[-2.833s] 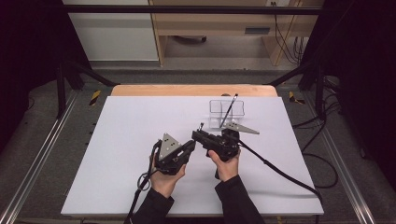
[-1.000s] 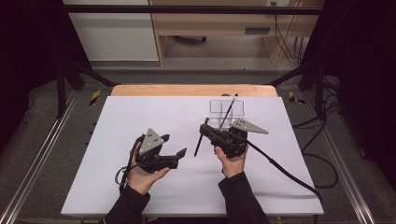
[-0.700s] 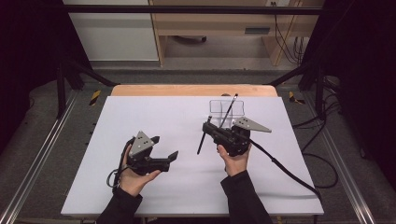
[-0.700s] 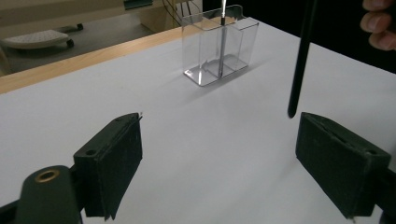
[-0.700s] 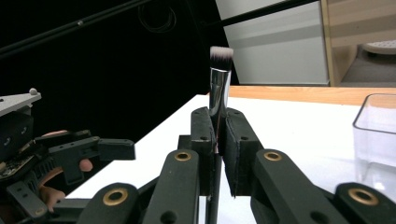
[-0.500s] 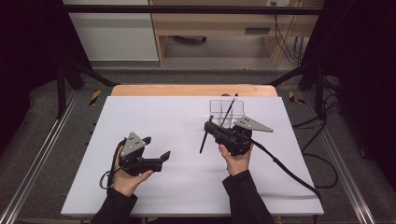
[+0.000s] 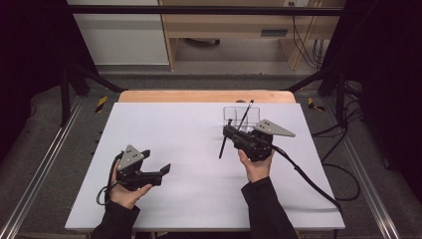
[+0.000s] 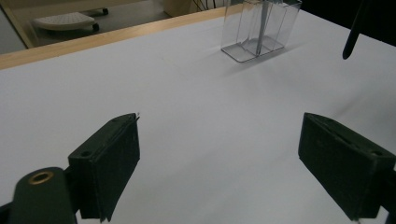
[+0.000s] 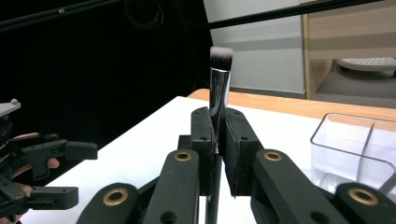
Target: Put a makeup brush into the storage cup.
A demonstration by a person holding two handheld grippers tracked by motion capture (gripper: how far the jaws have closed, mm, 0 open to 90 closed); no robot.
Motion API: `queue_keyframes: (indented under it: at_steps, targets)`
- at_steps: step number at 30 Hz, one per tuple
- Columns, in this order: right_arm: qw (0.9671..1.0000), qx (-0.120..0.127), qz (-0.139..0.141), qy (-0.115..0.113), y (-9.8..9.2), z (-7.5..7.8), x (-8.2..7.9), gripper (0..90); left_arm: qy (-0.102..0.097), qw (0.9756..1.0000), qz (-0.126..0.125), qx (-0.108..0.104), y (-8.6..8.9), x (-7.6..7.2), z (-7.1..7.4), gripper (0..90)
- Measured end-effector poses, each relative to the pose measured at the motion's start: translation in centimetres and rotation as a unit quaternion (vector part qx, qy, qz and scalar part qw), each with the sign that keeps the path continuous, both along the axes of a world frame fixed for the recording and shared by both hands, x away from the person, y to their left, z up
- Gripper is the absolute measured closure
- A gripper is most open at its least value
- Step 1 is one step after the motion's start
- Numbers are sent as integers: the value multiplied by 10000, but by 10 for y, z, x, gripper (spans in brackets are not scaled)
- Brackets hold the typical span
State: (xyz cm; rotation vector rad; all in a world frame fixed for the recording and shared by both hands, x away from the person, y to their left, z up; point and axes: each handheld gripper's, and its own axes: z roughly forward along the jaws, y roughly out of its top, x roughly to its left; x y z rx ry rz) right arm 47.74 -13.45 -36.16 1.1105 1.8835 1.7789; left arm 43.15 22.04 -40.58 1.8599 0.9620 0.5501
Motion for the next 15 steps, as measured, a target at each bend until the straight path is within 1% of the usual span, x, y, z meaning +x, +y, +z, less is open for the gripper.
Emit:
queue_keyframes:
  at_steps: [2,12,15]
  targets:
    - [10000,-12,-27,12,-1,1,1,839,-6,10000,36,58,1,0,-1,116]
    - [9998,-18,-175,-42,-8,6,8,839,71,9999,125,77,6,2,-6,106]
    - [9996,-64,-251,-73,-11,8,11,839,97,9998,147,90,7,3,-7,101]
